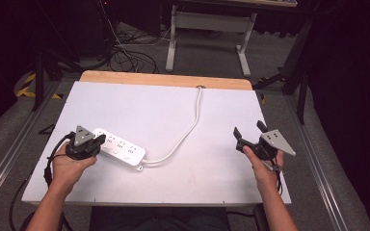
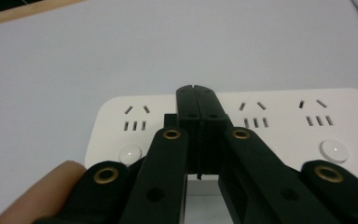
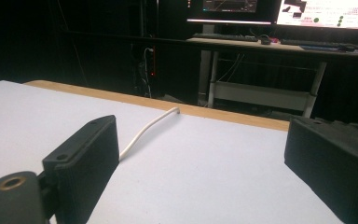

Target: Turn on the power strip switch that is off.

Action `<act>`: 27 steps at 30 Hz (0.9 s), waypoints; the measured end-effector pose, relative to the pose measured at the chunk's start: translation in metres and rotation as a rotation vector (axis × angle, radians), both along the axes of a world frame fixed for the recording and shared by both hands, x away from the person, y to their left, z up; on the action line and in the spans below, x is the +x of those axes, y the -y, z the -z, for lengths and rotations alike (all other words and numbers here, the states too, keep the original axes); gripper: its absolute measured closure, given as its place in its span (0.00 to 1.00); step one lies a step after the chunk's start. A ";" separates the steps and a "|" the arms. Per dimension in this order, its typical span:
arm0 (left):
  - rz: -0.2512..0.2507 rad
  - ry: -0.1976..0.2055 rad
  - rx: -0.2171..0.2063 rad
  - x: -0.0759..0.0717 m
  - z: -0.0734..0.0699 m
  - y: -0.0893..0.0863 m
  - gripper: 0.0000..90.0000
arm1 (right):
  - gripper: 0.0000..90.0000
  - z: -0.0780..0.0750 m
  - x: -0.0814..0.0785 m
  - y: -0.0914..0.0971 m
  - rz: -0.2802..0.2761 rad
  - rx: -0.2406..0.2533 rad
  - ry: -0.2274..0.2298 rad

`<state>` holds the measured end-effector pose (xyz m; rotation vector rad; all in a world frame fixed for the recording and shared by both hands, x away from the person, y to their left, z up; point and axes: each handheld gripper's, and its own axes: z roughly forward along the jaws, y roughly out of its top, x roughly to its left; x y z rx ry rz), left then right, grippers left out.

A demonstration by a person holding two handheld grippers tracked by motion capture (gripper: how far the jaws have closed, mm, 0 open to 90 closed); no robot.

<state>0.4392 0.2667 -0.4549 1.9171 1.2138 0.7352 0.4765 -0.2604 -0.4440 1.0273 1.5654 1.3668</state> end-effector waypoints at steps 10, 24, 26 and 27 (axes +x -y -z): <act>-0.005 -0.092 0.029 0.005 0.010 0.000 1.00 | 0.12 -0.001 -0.001 0.000 -0.002 0.004 0.000; -0.007 -0.099 0.043 0.005 0.012 0.001 1.00 | 0.12 -0.001 -0.002 0.001 0.001 0.013 0.003; -0.010 -0.101 0.040 0.006 0.012 0.001 1.00 | 0.12 -0.002 -0.002 0.001 0.000 0.013 0.003; -0.011 -0.099 0.048 0.005 0.012 0.002 1.00 | 0.12 -0.002 -0.002 0.001 0.000 0.014 0.004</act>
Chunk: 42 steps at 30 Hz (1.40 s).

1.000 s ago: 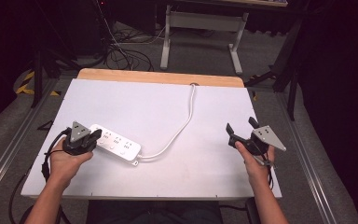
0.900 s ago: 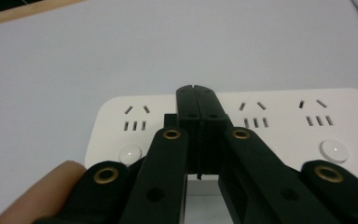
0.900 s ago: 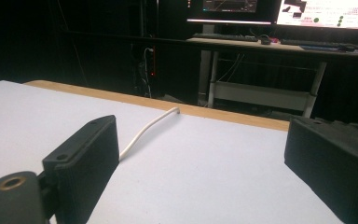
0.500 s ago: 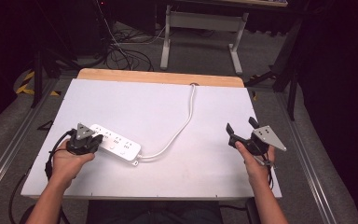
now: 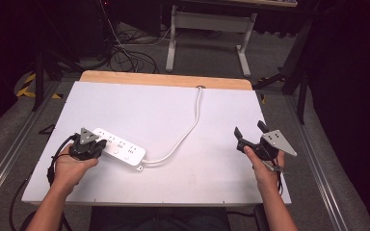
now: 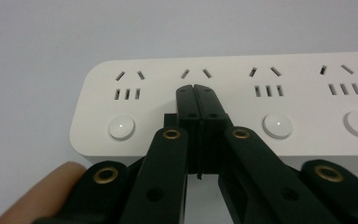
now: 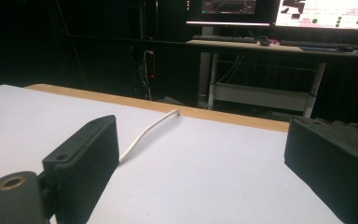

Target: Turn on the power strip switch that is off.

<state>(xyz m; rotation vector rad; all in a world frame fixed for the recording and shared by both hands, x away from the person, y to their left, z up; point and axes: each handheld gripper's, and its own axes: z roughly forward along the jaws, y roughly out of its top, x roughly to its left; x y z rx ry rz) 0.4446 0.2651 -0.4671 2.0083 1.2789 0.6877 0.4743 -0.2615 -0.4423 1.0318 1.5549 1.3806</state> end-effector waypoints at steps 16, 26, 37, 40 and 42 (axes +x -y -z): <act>-0.024 -0.019 -0.016 0.002 0.002 0.001 1.00 | 0.12 -0.001 -0.001 0.000 0.002 0.005 0.004; -0.007 -0.048 -0.031 0.005 0.001 0.004 1.00 | 0.12 -0.001 -0.002 0.000 -0.001 0.005 0.003; -0.011 -0.048 -0.016 0.006 0.000 0.005 1.00 | 0.12 -0.001 -0.002 0.000 -0.002 0.006 0.003; -0.010 -0.049 -0.019 0.006 0.000 0.005 1.00 | 0.12 -0.001 -0.003 0.000 0.001 0.004 0.002; -0.011 -0.049 -0.021 0.006 0.000 0.005 1.00 | 0.12 -0.001 -0.003 0.000 0.000 0.003 0.001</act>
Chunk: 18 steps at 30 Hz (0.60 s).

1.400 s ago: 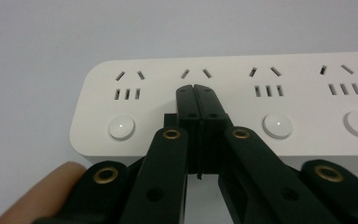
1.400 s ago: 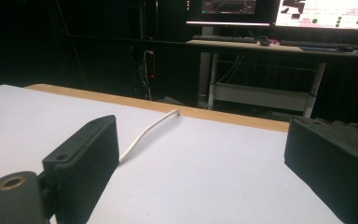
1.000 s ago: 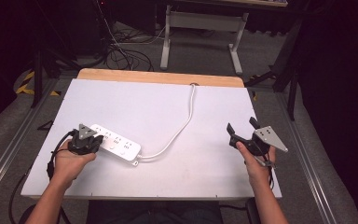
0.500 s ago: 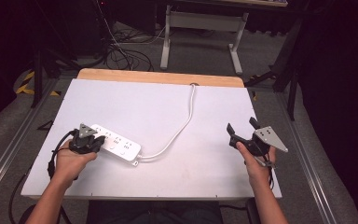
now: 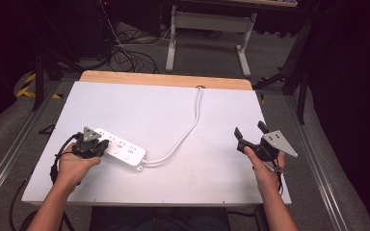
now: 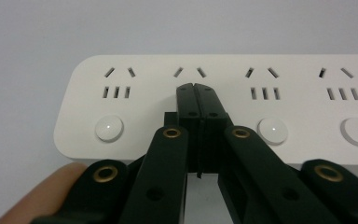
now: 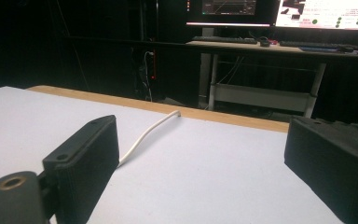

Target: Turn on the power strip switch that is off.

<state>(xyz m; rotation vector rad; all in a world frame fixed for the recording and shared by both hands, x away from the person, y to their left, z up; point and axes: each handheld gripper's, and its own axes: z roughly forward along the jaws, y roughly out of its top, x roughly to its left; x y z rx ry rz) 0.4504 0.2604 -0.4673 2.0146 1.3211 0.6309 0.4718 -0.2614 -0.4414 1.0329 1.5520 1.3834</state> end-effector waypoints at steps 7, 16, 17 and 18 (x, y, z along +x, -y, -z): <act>0.000 -0.003 -0.002 0.000 0.000 0.000 1.00 | 0.12 0.000 0.000 0.000 0.001 0.000 0.001; 0.003 0.000 0.003 0.000 0.000 0.000 1.00 | 0.12 0.000 0.000 0.000 -0.001 -0.002 0.001; 0.004 0.000 0.005 0.000 0.000 0.000 1.00 | 0.12 0.000 0.000 0.000 -0.001 -0.002 0.001; 0.004 0.001 0.004 0.000 0.000 0.000 1.00 | 0.12 0.000 0.000 0.000 -0.002 -0.002 0.001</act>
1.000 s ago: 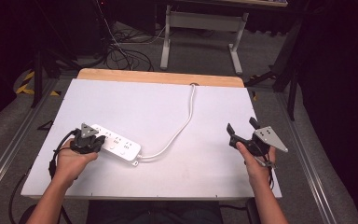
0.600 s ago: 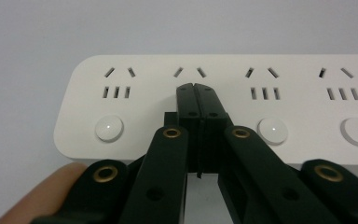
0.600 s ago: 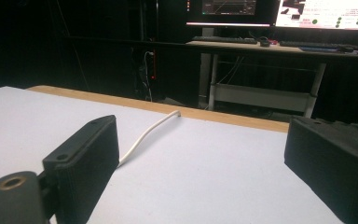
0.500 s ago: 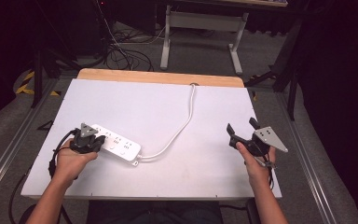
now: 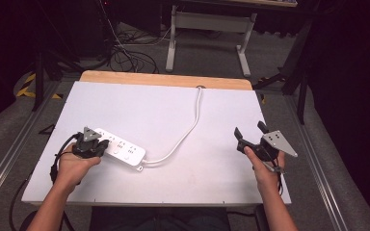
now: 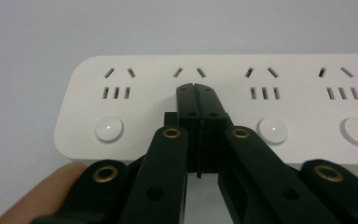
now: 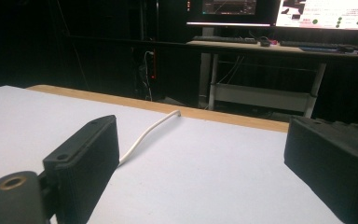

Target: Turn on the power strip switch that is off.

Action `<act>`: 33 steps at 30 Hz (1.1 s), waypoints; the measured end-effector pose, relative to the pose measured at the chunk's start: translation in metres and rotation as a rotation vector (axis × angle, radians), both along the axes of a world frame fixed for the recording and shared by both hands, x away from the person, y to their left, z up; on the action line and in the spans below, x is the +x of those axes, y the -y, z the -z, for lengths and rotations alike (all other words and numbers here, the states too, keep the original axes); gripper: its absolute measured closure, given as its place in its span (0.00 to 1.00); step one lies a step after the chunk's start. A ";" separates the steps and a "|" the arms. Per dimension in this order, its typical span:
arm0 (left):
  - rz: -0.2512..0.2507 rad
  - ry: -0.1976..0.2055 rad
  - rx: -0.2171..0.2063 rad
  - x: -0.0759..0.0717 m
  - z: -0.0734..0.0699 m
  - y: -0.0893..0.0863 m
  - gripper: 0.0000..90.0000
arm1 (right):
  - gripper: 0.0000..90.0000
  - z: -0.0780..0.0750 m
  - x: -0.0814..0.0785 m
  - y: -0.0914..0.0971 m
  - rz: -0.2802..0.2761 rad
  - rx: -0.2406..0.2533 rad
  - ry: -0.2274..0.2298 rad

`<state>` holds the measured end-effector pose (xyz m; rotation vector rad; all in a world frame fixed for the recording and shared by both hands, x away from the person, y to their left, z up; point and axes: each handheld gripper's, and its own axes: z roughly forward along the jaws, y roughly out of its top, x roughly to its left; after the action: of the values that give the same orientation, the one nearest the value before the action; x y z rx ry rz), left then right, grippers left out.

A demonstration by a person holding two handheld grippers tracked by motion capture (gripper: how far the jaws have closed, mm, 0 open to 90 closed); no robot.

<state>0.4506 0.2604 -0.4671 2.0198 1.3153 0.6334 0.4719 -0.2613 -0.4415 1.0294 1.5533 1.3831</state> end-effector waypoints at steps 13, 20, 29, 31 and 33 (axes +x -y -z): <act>0.002 0.003 0.002 0.000 0.000 0.000 1.00 | 0.12 -0.001 -0.001 0.000 0.001 -0.001 0.001; 0.000 0.003 0.000 0.000 0.000 0.000 1.00 | 0.12 -0.001 -0.001 0.000 0.001 -0.001 0.001; -0.005 0.009 -0.026 0.000 0.000 -0.001 1.00 | 0.12 0.000 0.000 -0.001 0.000 -0.004 -0.003; -0.005 0.010 -0.027 0.000 0.000 -0.001 1.00 | 0.12 0.000 0.000 -0.001 -0.001 -0.004 -0.002; -0.005 0.011 -0.025 -0.001 0.000 -0.001 1.00 | 0.12 0.000 0.000 -0.001 -0.002 -0.004 -0.004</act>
<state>0.4500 0.2612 -0.4671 1.9906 1.3166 0.6265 0.4722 -0.2603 -0.4419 1.0289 1.5595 1.3793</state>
